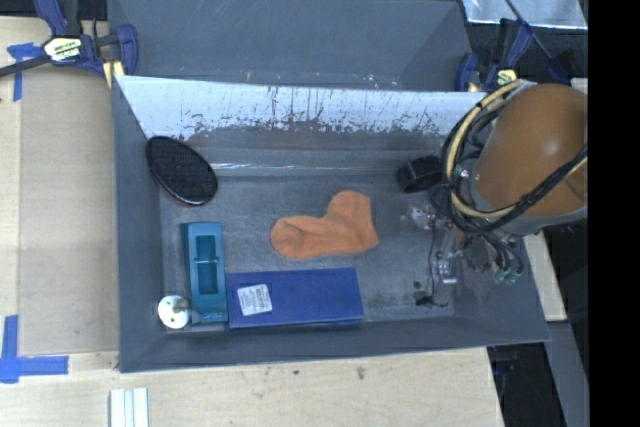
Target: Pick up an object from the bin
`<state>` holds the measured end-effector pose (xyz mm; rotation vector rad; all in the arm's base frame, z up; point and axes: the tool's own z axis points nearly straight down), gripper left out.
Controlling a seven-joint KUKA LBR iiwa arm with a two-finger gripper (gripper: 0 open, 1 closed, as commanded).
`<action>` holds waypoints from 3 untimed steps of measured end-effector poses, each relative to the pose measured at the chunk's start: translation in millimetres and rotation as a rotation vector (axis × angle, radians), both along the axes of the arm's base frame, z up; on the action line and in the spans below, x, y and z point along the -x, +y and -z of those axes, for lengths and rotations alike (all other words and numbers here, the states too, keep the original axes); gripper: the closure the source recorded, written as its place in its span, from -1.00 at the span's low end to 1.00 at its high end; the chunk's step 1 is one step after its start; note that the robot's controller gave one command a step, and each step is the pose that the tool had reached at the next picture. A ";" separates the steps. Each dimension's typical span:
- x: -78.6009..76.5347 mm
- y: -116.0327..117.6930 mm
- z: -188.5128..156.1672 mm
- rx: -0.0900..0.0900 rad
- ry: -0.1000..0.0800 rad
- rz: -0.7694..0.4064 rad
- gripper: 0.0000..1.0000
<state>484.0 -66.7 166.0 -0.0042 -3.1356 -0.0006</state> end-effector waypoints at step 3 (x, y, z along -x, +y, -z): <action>-1.9 0.4 -4.2 0.001 -0.009 -0.004 -1.00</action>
Offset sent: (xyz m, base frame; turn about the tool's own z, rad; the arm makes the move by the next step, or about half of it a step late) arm 0.0000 0.0000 0.0000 0.0000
